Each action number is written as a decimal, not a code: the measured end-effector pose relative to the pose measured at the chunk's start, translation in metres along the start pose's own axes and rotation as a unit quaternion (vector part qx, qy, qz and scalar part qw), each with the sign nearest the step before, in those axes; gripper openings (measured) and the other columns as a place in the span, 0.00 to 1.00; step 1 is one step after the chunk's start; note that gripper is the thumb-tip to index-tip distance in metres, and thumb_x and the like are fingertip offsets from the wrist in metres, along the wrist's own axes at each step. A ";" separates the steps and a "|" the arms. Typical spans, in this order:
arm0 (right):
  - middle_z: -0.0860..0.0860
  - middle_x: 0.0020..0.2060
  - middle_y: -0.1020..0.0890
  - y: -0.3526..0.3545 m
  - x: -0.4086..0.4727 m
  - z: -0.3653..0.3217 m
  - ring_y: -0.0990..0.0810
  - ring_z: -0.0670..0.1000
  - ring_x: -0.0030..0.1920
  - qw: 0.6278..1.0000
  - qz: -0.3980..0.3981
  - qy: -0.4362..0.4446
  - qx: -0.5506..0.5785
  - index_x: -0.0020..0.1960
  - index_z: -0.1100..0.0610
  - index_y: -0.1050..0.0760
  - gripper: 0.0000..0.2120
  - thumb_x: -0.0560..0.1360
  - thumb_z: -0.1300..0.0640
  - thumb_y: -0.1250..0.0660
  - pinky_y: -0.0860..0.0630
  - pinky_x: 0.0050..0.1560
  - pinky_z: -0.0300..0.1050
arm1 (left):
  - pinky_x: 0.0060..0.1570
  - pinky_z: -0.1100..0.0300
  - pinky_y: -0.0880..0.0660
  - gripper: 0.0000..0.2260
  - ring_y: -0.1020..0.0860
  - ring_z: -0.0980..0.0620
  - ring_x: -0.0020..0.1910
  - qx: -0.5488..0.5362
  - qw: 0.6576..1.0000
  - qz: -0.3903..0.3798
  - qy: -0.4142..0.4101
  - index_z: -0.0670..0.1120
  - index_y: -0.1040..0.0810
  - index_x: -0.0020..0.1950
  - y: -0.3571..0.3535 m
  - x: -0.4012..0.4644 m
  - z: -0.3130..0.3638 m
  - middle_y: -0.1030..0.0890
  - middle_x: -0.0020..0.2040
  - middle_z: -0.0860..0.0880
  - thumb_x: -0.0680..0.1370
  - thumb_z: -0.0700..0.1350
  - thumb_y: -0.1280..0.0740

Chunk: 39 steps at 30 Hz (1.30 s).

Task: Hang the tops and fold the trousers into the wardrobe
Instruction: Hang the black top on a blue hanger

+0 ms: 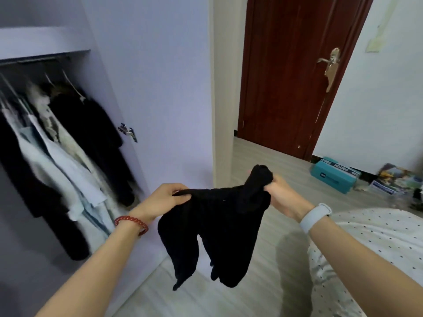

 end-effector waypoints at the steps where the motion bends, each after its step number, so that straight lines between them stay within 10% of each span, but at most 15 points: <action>1: 0.52 0.54 0.25 0.000 0.002 0.010 0.26 0.52 0.57 0.999 -0.032 -0.028 -0.030 0.64 0.57 0.31 0.14 0.80 0.65 0.45 0.29 0.58 0.47 | 0.43 0.67 0.27 0.04 0.23 0.53 0.41 -0.008 1.000 -0.006 0.004 0.43 0.21 0.45 0.005 -0.003 0.001 0.20 0.42 0.47 0.77 0.37 0.35; 6: 0.47 0.59 0.24 -0.026 0.006 0.042 0.26 0.49 0.60 0.947 -0.255 -0.113 -0.160 0.65 0.49 0.30 0.17 0.79 0.63 0.42 0.27 0.56 0.41 | 0.54 0.57 0.26 0.05 0.20 0.47 0.48 -0.015 0.997 0.049 0.063 0.40 0.20 0.48 0.033 -0.028 -0.002 0.18 0.47 0.43 0.76 0.38 0.34; 10: 0.50 0.45 0.22 -0.059 0.014 0.038 0.24 0.48 0.48 0.953 -0.253 -0.086 -0.142 0.52 0.55 0.25 0.09 0.78 0.65 0.42 0.28 0.48 0.41 | 0.45 0.61 0.24 0.03 0.20 0.50 0.43 -0.127 0.979 0.078 0.140 0.44 0.18 0.44 0.060 -0.063 -0.018 0.18 0.42 0.45 0.73 0.40 0.32; 13: 0.49 0.35 0.23 -0.100 0.025 0.025 0.25 0.48 0.40 0.957 -0.273 -0.052 -0.082 0.41 0.56 0.26 0.06 0.72 0.66 0.37 0.30 0.40 0.39 | 0.58 0.54 0.26 0.11 0.19 0.47 0.50 -0.178 0.961 0.122 0.171 0.43 0.19 0.53 0.090 -0.094 -0.046 0.16 0.49 0.45 0.73 0.46 0.30; 20: 0.51 0.48 0.18 -0.226 0.054 0.009 0.20 0.47 0.50 0.945 -0.305 -0.008 -0.122 0.54 0.58 0.22 0.08 0.76 0.58 0.34 0.26 0.53 0.40 | 0.50 0.57 0.24 0.06 0.18 0.48 0.45 -0.188 0.916 0.284 0.213 0.44 0.17 0.48 0.167 -0.144 -0.110 0.16 0.45 0.45 0.76 0.44 0.32; 26: 0.56 0.44 0.18 -0.347 0.093 -0.015 0.21 0.49 0.45 0.943 -0.294 0.037 -0.150 0.52 0.65 0.21 0.11 0.77 0.61 0.38 0.28 0.47 0.39 | 0.38 0.63 0.30 0.10 0.23 0.50 0.42 0.047 0.893 0.371 0.251 0.47 0.23 0.38 0.273 -0.185 -0.166 0.22 0.39 0.49 0.79 0.42 0.37; 33: 0.51 0.35 0.22 -0.477 0.123 -0.039 0.24 0.50 0.39 0.941 -0.299 0.086 -0.133 0.41 0.57 0.24 0.11 0.77 0.65 0.42 0.30 0.40 0.40 | 0.47 0.60 0.27 0.09 0.22 0.47 0.49 0.175 0.829 0.380 0.370 0.44 0.18 0.51 0.354 -0.256 -0.223 0.18 0.50 0.46 0.78 0.43 0.37; 39: 0.55 0.44 0.23 -0.598 0.137 -0.044 0.24 0.52 0.46 0.856 -0.439 0.100 -0.254 0.55 0.62 0.26 0.12 0.79 0.60 0.45 0.31 0.47 0.43 | 0.25 0.67 0.25 0.11 0.22 0.58 0.23 -0.173 0.800 0.475 0.323 0.40 0.24 0.43 0.380 -0.277 -0.231 0.22 0.36 0.44 0.77 0.29 0.42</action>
Point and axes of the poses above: each hand's wrist, its own x-axis towards the middle knuckle, its own y-axis out of the back of the hand, z = x × y, the point moved 3 cm from there along x, towards the middle knuckle
